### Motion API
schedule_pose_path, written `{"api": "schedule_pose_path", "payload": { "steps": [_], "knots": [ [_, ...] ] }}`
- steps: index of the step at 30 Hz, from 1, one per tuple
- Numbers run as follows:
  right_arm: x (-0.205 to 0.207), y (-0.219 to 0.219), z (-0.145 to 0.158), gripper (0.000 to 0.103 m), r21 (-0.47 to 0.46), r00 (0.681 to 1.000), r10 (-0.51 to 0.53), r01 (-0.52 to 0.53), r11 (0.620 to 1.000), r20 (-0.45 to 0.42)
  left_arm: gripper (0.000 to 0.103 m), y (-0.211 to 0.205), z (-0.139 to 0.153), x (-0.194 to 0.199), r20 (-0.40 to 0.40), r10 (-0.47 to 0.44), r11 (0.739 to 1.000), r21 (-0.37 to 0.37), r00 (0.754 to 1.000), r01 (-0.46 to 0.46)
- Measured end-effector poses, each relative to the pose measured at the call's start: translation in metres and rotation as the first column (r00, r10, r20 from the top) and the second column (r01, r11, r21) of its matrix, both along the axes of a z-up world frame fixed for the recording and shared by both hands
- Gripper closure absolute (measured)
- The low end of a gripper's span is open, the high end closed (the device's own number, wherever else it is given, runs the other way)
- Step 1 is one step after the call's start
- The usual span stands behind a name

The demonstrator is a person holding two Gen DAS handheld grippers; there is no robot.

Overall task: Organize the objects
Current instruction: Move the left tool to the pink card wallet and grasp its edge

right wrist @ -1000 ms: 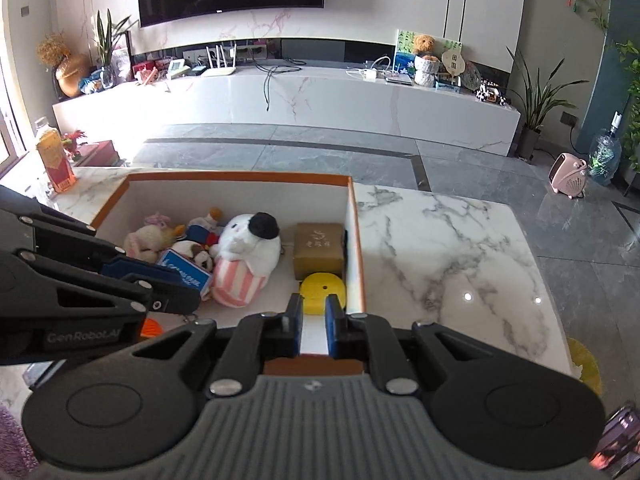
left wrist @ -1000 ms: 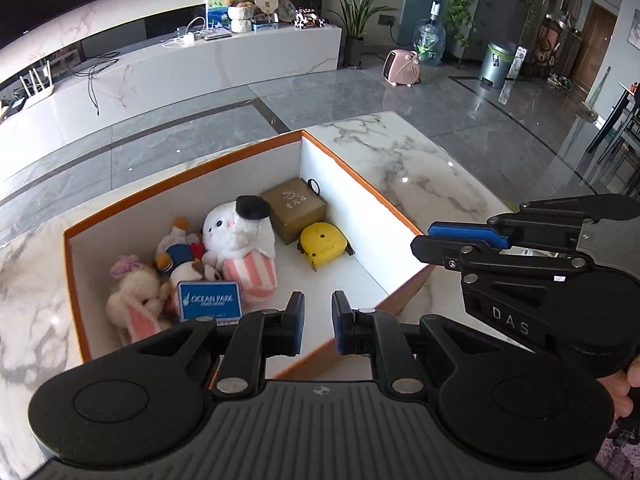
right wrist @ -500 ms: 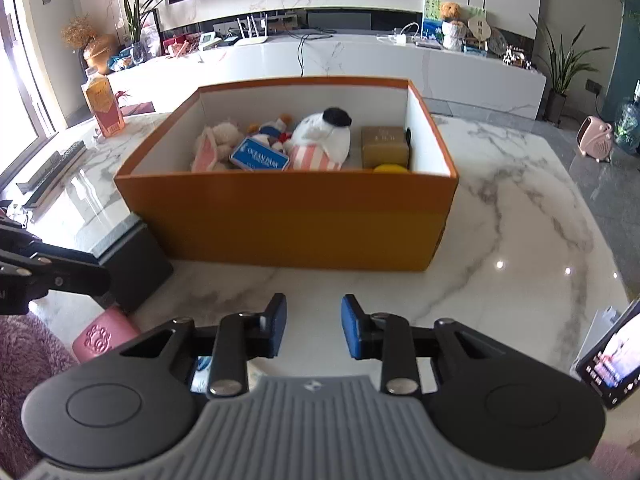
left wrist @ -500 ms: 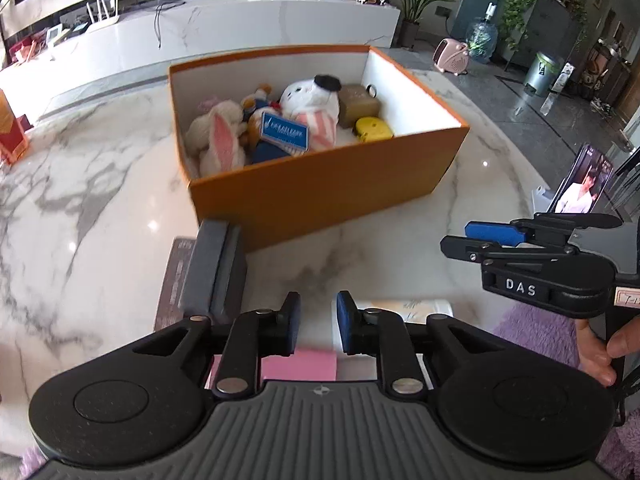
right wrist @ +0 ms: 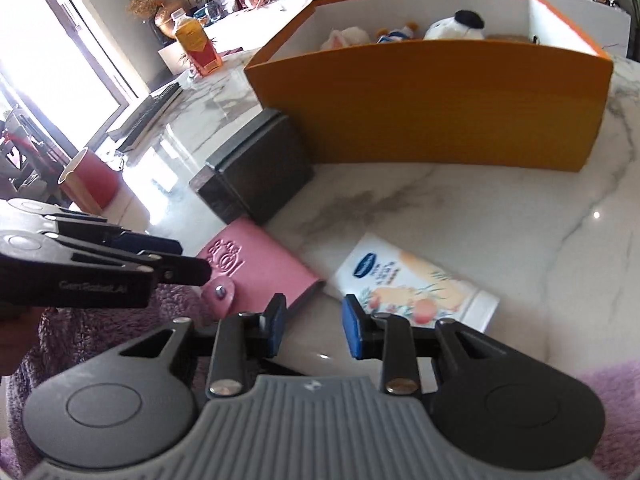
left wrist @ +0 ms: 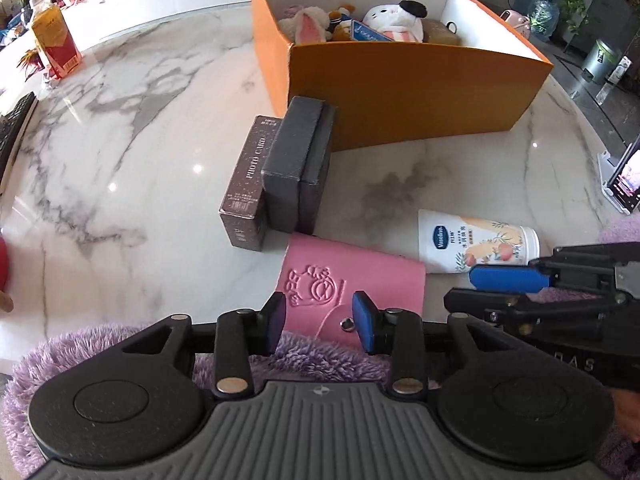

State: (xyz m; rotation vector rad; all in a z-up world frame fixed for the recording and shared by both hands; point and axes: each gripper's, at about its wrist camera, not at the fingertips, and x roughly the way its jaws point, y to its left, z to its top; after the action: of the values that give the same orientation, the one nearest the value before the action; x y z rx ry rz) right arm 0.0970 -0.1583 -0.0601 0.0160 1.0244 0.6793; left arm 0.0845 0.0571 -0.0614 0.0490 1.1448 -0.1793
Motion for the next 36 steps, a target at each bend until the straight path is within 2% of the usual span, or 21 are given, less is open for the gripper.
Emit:
{"api": "schedule_pose_path", "payload": {
  "steps": [3, 5, 7, 11, 16, 18, 20, 23, 28, 29, 33, 36],
  "knots": [
    [0.003, 0.014, -0.009, 0.070, 0.009, 0.999, 0.016, -0.015, 1.000, -0.051, 0.048, 0.004, -0.007, 0.009, -0.021, 0.010, 1.000, 0.023, 1.000, -0.010],
    [0.006, 0.018, -0.011, 0.070, 0.017, 0.997, 0.018, -0.017, 1.000, -0.072, 0.045, 0.008, -0.011, 0.017, -0.038, 0.005, 1.000, 0.006, 0.999, -0.004],
    [0.009, 0.022, -0.015, 0.070, 0.012, 0.996, 0.009, -0.008, 1.000, -0.085, 0.036, 0.011, -0.015, 0.024, -0.063, 0.000, 1.000, -0.022, 0.998, -0.001],
    [0.014, 0.023, -0.019, 0.084, -0.015, 0.995, -0.012, 0.010, 1.000, -0.096, 0.031, 0.012, -0.023, 0.037, -0.102, -0.016, 0.998, -0.055, 0.995, 0.010],
    [0.016, 0.020, -0.019, 0.084, -0.015, 0.994, -0.013, 0.011, 1.000, -0.108, 0.024, 0.013, -0.032, 0.042, -0.138, -0.030, 0.993, -0.115, 0.990, 0.015],
    [0.016, 0.021, -0.020, 0.084, -0.016, 0.994, -0.011, 0.009, 1.000, -0.106, 0.024, 0.014, -0.035, 0.042, -0.158, -0.035, 0.988, -0.151, 0.987, 0.011],
    [0.017, 0.022, -0.020, 0.084, -0.018, 0.995, -0.010, 0.009, 1.000, -0.104, 0.024, 0.013, -0.036, 0.042, -0.165, -0.035, 0.988, -0.156, 0.986, 0.009],
    [0.016, 0.021, -0.018, 0.084, -0.037, 0.996, -0.012, 0.009, 0.999, -0.088, 0.034, 0.015, -0.034, 0.039, -0.163, -0.012, 0.988, -0.156, 0.987, -0.014],
    [0.015, 0.016, -0.016, 0.084, -0.073, 0.998, -0.024, 0.020, 0.997, -0.051, 0.073, 0.018, -0.029, 0.032, -0.143, 0.018, 0.983, -0.177, 0.990, -0.043],
    [0.015, 0.015, -0.016, 0.084, -0.075, 0.998, -0.025, 0.021, 0.997, -0.049, 0.073, 0.018, -0.028, 0.031, -0.136, 0.026, 0.983, -0.174, 0.990, -0.049],
    [0.016, 0.013, -0.017, 0.084, -0.076, 0.999, -0.026, 0.022, 0.997, -0.048, 0.086, 0.018, -0.019, 0.023, -0.091, 0.050, 0.984, -0.167, 0.995, -0.064],
    [0.016, 0.011, -0.016, 0.084, -0.072, 0.999, -0.025, 0.022, 0.997, -0.047, 0.093, 0.020, -0.006, 0.018, -0.055, 0.057, 0.979, -0.190, 0.997, -0.066]
  ]
}}
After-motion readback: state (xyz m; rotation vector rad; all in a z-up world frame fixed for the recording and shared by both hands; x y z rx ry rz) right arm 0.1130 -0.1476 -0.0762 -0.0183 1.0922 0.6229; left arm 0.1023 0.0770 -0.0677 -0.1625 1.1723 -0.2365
